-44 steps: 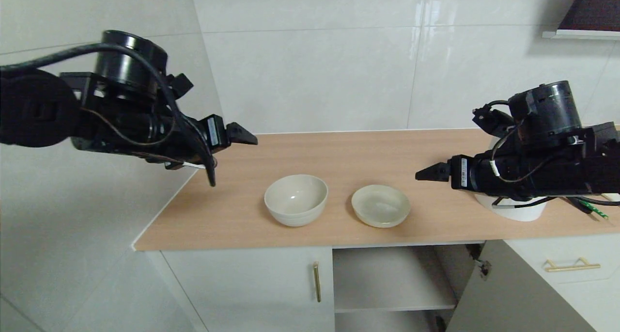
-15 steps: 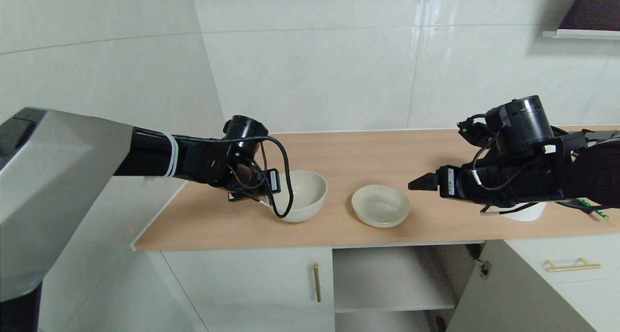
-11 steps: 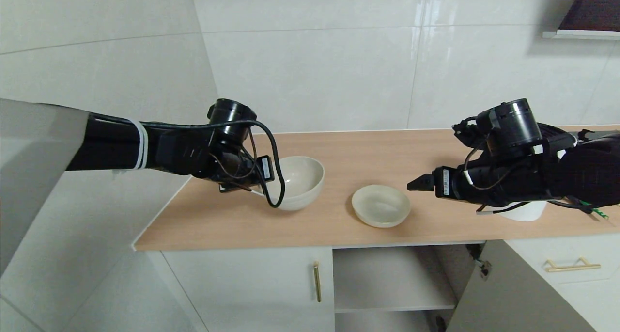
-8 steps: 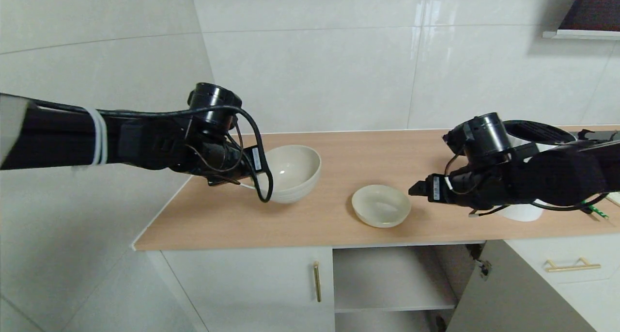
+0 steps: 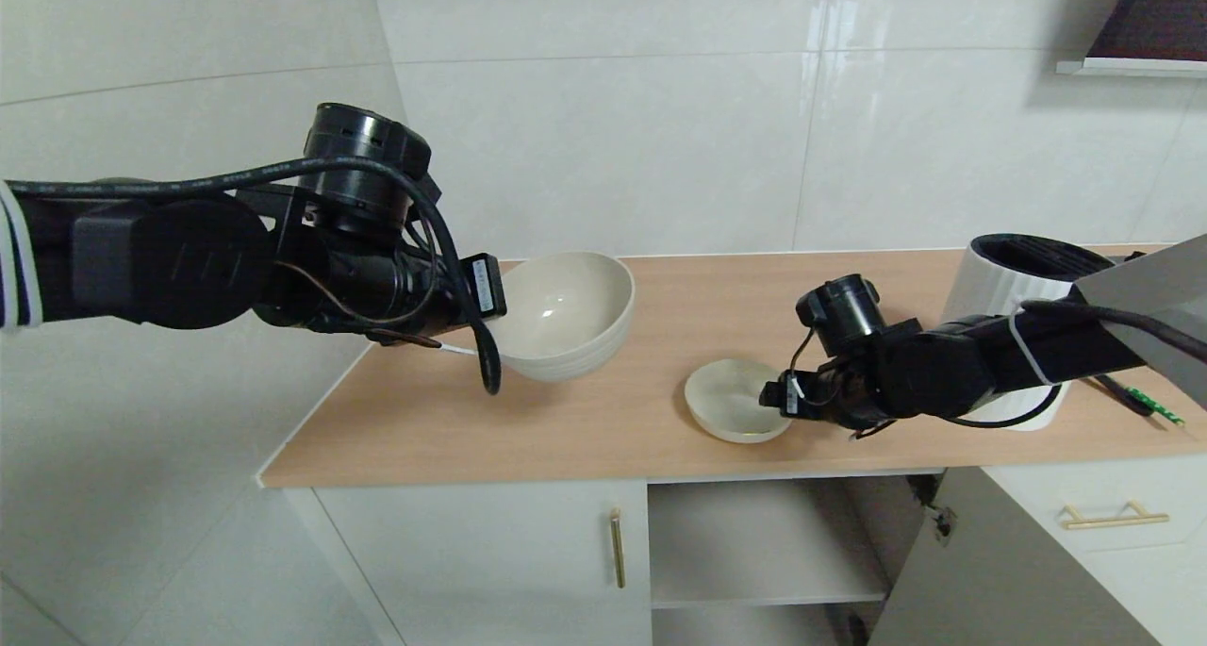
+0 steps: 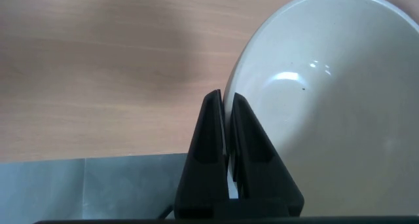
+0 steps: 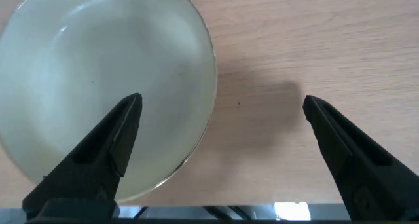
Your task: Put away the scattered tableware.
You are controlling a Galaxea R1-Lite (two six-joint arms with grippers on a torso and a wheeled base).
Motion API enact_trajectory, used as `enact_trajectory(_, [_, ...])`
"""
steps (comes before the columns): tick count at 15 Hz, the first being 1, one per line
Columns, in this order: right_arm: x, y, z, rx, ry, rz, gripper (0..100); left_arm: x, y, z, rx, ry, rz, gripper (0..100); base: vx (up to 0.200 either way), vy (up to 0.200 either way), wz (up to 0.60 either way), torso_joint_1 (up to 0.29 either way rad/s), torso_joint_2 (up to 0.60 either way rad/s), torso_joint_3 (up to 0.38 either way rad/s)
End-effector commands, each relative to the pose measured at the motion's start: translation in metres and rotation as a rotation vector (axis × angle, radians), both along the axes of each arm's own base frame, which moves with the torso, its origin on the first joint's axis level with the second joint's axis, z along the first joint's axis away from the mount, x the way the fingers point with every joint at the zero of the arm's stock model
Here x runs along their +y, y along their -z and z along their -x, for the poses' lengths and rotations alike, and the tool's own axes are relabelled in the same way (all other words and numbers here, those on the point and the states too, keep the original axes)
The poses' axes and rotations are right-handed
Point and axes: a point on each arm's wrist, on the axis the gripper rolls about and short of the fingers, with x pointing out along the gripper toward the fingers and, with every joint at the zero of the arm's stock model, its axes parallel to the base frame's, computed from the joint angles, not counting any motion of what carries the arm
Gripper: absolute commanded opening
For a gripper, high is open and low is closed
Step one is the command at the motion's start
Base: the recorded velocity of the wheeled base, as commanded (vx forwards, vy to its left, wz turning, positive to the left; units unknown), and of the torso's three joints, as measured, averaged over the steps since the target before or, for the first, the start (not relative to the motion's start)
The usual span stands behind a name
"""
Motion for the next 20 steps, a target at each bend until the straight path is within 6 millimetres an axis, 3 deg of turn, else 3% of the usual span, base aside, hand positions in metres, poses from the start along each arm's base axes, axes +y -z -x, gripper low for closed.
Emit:
enact_trajectory(1, [0.001, 0.007, -0.002, 0.014, 0.000, 0.005, 100, 0.001, -0.003, 0.002, -0.008, 0.001, 0.003, 0, 0.000, 0.000, 0.00, 0.000, 0.00, 0.000])
enact_trajectory(6, [0.002, 0.008, -0.003, 0.011, 0.002, 0.002, 100, 0.001, -0.004, 0.002, -0.010, 0.001, 0.004, 0, 0.000, 0.000, 0.00, 0.000, 0.00, 0.000])
enact_trajectory(7, [0.002, 0.009, -0.004, 0.006, 0.003, -0.002, 0, 0.001, -0.005, 0.003, -0.012, 0.001, 0.005, 0, 0.000, 0.000, 0.00, 0.000, 0.00, 0.000])
enact_trajectory(15, [0.002, 0.004, -0.001, -0.008, 0.010, -0.020, 0, 0.006, -0.013, 0.016, -0.031, 0.002, 0.014, 0, 0.000, 0.000, 0.00, 0.000, 0.00, 0.000])
enact_trajectory(19, [-0.014, -0.043, 0.034, -0.069, -0.015, -0.088, 0, 0.015, -0.028, 0.051, -0.080, 0.021, 0.038, 0, 0.000, 0.000, 0.00, 0.000, 0.00, 0.000])
enact_trajectory(20, [-0.023, -0.069, 0.063, -0.098, -0.079, -0.145, 0, 0.015, -0.030, 0.079, -0.089, 0.072, 0.048, 0, 0.000, 0.000, 0.00, 0.000, 0.00, 0.000])
